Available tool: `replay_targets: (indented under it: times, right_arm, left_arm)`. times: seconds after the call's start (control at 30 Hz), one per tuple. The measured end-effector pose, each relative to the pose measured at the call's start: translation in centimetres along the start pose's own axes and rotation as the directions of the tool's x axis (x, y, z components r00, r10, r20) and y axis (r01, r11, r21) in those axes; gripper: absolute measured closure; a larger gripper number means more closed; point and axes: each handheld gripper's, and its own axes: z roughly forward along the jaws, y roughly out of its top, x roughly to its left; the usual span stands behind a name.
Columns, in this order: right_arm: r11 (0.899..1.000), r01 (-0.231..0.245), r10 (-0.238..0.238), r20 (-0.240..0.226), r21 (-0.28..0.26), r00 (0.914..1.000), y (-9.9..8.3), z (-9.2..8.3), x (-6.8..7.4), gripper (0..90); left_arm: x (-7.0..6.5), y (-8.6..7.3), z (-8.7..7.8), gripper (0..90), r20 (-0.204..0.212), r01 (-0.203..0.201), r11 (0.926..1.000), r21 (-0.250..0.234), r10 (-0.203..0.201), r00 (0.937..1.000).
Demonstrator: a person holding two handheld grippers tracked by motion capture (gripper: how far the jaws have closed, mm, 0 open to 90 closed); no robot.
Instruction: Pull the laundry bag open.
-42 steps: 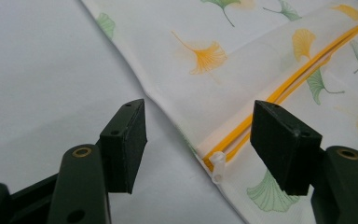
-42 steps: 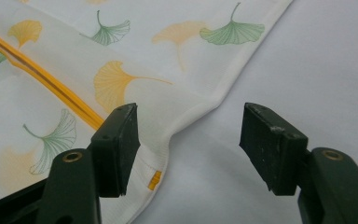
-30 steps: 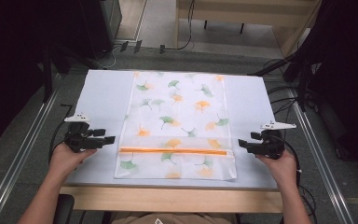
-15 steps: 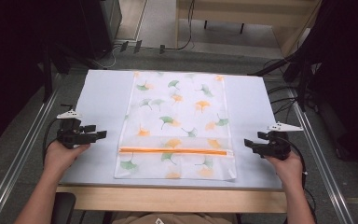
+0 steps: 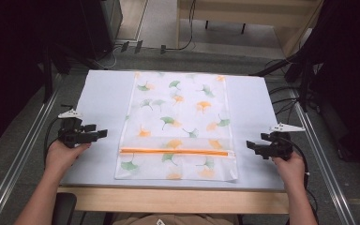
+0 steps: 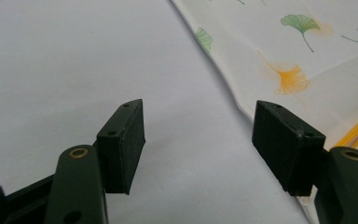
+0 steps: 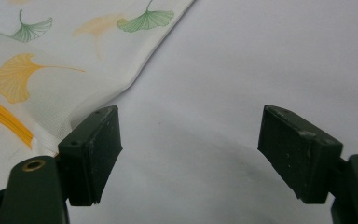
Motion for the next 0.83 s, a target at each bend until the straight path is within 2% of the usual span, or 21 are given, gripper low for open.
replay_targets:
  times: [0.2,0.53,0.83]
  right_arm:
    - [1.000,-0.001,0.001,0.000,0.006,1.0000,-0.01,0.06,0.02,22.6]
    - [1.000,-0.001,0.001,-0.001,0.017,1.0000,-0.07,0.12,0.02,22.7]
    - [1.000,0.001,-0.001,-0.003,0.020,1.0000,-0.09,0.16,-0.02,22.7]
  left_arm:
    - [-0.16,-0.01,0.13,35.0,0.000,-0.006,1.0000,-0.001,0.006,1.0000]
    - [-0.40,0.00,0.36,34.5,-0.006,-0.024,0.9994,0.025,0.024,0.9997]
    - [-0.37,-0.04,0.53,33.3,-0.011,-0.020,0.9992,0.035,0.021,0.9997]
